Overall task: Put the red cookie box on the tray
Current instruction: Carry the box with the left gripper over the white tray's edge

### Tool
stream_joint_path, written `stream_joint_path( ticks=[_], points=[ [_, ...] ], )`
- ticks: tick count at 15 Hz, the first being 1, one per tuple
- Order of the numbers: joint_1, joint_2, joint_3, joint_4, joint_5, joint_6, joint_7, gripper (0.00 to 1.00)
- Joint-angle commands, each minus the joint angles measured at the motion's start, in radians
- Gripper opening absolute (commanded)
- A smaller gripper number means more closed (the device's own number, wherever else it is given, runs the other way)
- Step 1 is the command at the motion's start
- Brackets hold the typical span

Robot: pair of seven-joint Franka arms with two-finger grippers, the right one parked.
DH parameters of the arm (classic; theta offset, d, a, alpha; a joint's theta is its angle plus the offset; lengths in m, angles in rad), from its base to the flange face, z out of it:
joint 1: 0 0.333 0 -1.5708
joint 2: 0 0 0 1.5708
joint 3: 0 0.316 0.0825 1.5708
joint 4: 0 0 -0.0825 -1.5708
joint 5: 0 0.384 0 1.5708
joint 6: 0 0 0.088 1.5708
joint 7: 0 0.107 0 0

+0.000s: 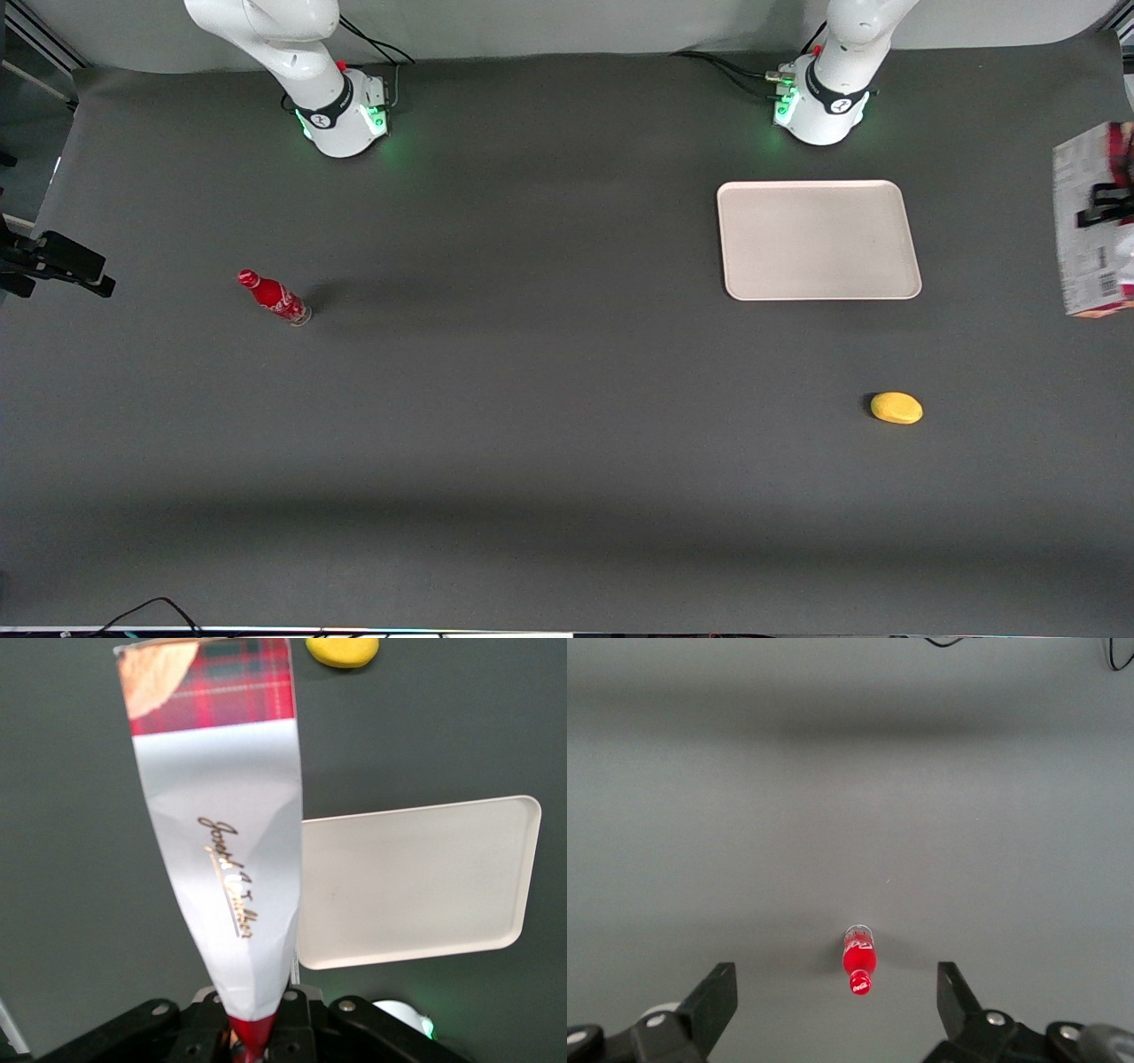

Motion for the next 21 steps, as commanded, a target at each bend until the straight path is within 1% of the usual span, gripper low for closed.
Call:
stream_joint_path(
  ticks=[1, 3, 6, 8, 10, 12, 15, 21],
  points=[
    [-0.052, -0.175, 0.014, -0.298, -0.081, 0.200, -0.073, 0.00],
    [-0.067, -0.229, 0.011, -0.450, -0.104, 0.338, -0.073, 0.00],
    [-0.084, -0.229, 0.015, -0.643, -0.115, 0.580, -0.070, 0.00],
    [-0.098, -0.222, 0.015, -0.748, -0.161, 0.696, -0.070, 0.00],
    [-0.105, -0.206, 0.015, -0.791, -0.176, 0.733, -0.072, 0.00],
    [-0.105, -0.189, 0.015, -0.834, -0.210, 0.771, -0.075, 0.00],
    [-0.105, -0.165, 0.015, -0.901, -0.210, 0.865, -0.073, 0.00],
    [-0.112, -0.126, 0.012, -0.967, -0.210, 0.925, -0.066, 0.00]
  ],
)
